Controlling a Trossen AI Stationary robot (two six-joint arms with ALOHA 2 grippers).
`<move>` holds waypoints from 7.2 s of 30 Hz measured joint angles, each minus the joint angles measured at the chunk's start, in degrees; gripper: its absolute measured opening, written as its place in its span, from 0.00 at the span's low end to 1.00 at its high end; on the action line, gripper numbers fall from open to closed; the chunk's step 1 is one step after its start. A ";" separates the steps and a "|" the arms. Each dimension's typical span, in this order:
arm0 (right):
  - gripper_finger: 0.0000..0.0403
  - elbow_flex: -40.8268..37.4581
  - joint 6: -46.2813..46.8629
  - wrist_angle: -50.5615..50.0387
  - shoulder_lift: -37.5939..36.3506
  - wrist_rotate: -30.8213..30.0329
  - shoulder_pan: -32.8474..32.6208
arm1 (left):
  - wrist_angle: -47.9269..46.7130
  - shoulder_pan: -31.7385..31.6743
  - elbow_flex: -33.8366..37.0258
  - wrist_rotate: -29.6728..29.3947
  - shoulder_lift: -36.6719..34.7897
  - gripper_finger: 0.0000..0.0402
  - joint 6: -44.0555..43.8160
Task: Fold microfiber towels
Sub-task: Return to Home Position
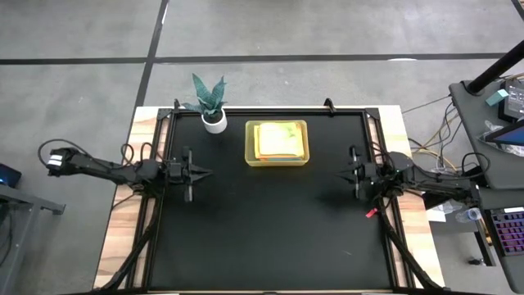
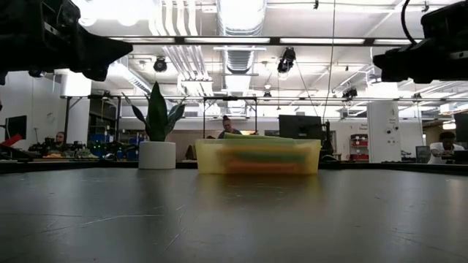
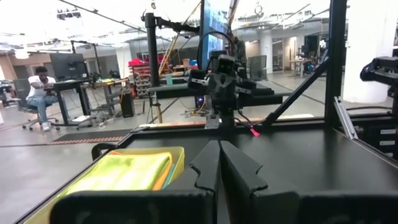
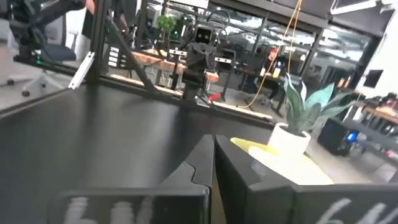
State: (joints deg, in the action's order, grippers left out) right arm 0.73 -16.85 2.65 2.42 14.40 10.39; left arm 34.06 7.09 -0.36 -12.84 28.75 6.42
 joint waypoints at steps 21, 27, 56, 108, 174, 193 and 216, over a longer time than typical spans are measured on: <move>0.02 -0.07 20.79 -0.15 0.07 -0.05 0.00 | -0.02 0.00 0.04 0.01 10.42 0.00 0.01; 0.02 -0.09 20.90 -0.17 0.09 -0.05 0.00 | 0.00 0.02 0.07 0.02 15.51 0.00 0.02; 0.02 -0.13 20.79 -0.24 0.11 -0.06 0.00 | -0.80 -0.07 0.06 -0.05 42.75 0.00 0.00; 0.02 -0.17 20.81 0.31 1.20 -0.93 0.01 | -16.95 -0.50 0.13 0.37 -27.45 0.00 0.02; 0.02 -0.15 20.80 0.59 1.44 -0.93 0.01 | -28.05 0.04 0.13 9.51 -23.97 0.00 1.49; 0.02 -0.15 20.85 0.59 1.49 -0.93 0.01 | -28.10 0.04 0.13 9.55 -23.80 0.00 1.46; 0.02 -0.15 20.79 0.59 1.49 -0.93 0.00 | -28.11 0.04 0.13 9.60 -23.80 0.00 1.46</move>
State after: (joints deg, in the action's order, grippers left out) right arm 0.58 3.94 3.25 3.90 13.47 10.39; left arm 5.96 7.14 -0.23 -3.25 4.95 7.88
